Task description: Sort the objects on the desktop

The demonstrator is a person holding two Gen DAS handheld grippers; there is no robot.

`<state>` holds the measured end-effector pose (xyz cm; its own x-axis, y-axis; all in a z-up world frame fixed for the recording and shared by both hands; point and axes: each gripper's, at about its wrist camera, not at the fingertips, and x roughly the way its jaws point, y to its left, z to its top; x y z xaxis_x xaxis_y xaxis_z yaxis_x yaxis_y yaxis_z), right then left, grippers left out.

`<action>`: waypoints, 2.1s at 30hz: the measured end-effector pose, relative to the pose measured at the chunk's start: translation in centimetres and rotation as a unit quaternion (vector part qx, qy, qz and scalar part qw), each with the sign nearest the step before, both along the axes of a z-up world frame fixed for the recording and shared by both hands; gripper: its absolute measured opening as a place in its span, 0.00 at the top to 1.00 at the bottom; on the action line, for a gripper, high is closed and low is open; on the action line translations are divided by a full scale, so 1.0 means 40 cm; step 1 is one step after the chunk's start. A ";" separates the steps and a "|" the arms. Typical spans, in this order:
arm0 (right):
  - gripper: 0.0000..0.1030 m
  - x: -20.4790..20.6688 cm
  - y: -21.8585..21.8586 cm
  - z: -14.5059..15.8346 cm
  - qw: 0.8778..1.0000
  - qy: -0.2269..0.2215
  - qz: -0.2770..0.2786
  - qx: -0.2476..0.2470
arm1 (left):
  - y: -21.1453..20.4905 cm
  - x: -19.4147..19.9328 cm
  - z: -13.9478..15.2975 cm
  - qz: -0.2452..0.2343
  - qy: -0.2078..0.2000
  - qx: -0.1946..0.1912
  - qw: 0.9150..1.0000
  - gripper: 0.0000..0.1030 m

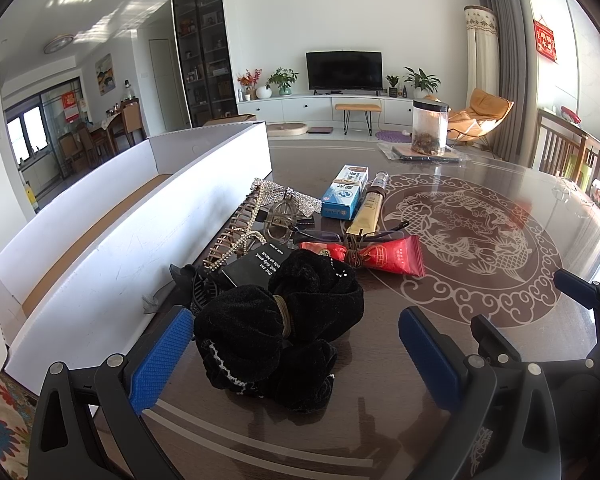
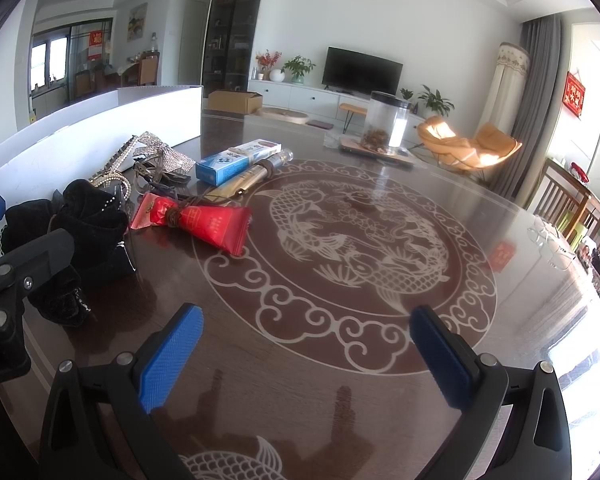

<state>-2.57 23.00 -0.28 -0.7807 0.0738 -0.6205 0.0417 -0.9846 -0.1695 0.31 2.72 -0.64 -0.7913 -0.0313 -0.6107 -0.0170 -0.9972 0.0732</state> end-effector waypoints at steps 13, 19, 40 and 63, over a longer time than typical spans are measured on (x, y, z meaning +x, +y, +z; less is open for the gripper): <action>0.00 0.000 0.001 0.000 1.000 -0.001 0.000 0.000 | 0.001 0.000 0.000 0.000 0.000 -0.001 1.000 0.00; 0.00 0.000 0.001 0.000 1.000 -0.001 0.000 0.000 | 0.001 0.000 0.000 0.000 0.000 -0.001 1.000 0.00; 0.00 -0.002 -0.004 -0.013 1.000 -0.006 -0.001 0.001 | 0.003 0.002 0.004 -0.001 0.001 -0.002 1.000 0.00; 0.00 -0.035 0.018 -0.028 0.998 -0.043 -0.038 0.006 | 0.012 0.014 0.020 -0.022 0.018 -0.001 1.000 0.00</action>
